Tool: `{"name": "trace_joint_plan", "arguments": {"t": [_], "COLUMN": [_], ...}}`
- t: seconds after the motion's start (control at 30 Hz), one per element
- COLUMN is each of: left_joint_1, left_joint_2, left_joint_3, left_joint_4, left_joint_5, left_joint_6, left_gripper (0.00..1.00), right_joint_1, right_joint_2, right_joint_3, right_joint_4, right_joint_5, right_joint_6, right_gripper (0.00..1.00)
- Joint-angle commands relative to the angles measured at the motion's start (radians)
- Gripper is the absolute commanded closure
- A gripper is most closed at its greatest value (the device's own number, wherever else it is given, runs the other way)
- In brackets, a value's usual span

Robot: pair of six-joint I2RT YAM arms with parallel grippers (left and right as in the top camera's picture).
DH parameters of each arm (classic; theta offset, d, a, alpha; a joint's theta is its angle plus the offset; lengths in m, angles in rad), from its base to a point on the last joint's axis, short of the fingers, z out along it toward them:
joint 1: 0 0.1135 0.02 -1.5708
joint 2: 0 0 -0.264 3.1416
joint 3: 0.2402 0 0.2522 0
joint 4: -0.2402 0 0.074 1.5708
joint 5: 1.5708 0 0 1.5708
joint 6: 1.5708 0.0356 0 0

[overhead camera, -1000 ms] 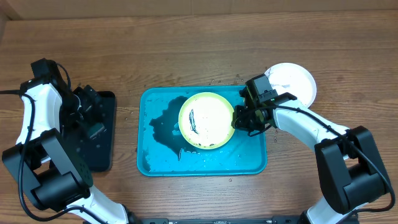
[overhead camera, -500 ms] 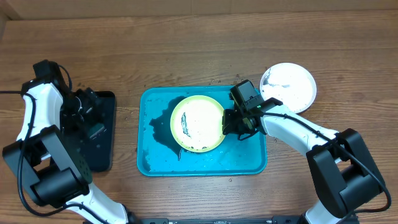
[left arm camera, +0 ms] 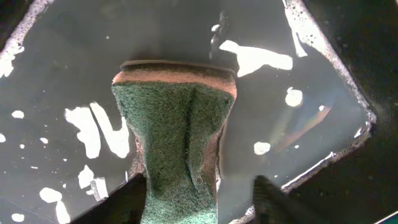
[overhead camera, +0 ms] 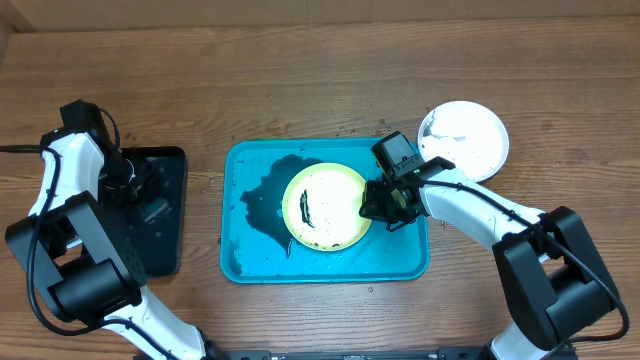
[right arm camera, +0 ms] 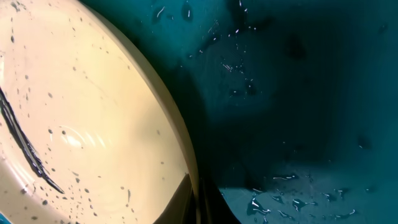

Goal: Clean dirty plates on tray and stack at the side
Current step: 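Drag the yellow plate toward the tray center with the right gripper, then pick up the sponge with the left gripper and move it to yellow plate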

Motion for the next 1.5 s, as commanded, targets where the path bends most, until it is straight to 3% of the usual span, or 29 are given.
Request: {"name": "trace_joint_plan", "arguments": {"t": [0.0,0.3,0.5,0.83,1.07,1.37,1.47], "left_joint_1": [0.006,0.006,0.006,0.007,0.006,0.006,0.006], "left_joint_2": [0.013,0.013,0.013,0.013,0.017,0.074,0.082], "left_joint_3": [0.011,-0.016,-0.054,-0.061,-0.068,-0.074,-0.074], "left_joint_4": [-0.001,0.011,0.051,0.069,0.092,0.089,0.084], "left_joint_5": [-0.023,-0.044,-0.045,-0.081,-0.089,-0.082,-0.07], "left_joint_6": [-0.008,-0.009,-0.008,-0.008,-0.008,-0.008,-0.008], "left_gripper": [0.26,0.25,0.34,0.31,0.38,0.37,0.49], "right_joint_1": [0.0,0.0,0.019,0.051,0.051,0.051,0.051], "right_joint_2": [-0.008,-0.008,-0.008,-0.008,-0.008,-0.008,-0.008], "right_joint_3": [0.015,0.015,0.015,0.015,0.015,0.015,0.015], "right_joint_4": [0.003,-0.003,-0.043,-0.105,-0.071,-0.043,-0.043], "right_joint_5": [0.007,-0.002,0.013,0.015,0.022,0.018,0.018], "right_joint_6": [0.004,0.004,-0.004,-0.046,-0.048,-0.044,-0.044], "right_gripper": [0.96,0.96,0.96,0.96,0.96,0.96,0.96]}}
